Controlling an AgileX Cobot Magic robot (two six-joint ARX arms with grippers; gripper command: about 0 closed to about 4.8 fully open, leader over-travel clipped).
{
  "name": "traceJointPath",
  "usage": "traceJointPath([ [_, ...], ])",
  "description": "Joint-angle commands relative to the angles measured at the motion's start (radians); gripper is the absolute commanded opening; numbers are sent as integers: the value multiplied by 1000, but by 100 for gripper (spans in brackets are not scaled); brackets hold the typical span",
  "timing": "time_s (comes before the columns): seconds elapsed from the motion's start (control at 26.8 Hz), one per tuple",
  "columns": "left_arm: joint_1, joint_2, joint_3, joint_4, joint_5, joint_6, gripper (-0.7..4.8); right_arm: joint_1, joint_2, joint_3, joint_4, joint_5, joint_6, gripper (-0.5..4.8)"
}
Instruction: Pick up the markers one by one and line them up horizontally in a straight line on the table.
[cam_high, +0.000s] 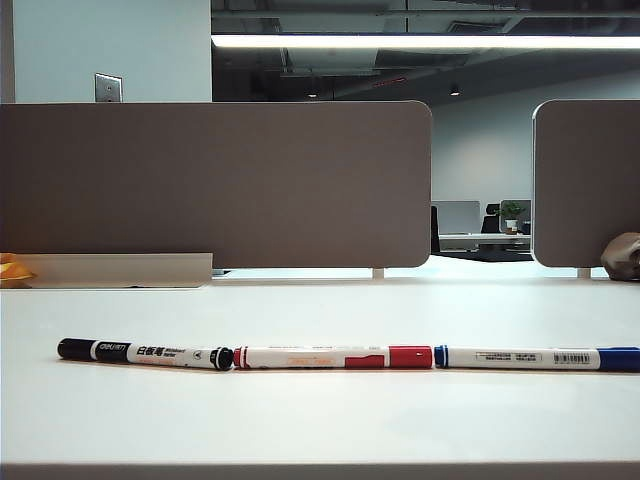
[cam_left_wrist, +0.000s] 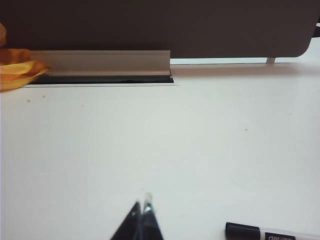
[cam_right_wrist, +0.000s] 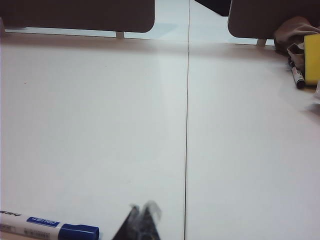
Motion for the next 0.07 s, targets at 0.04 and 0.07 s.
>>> traceJointPath([
  [0.04, 0, 1, 2, 13, -3, -6, -5, 0, 0, -7, 13, 4, 3, -5],
  [0.07, 0, 1, 2, 13, -3, -6, -5, 0, 0, -7, 13, 4, 3, -5],
])
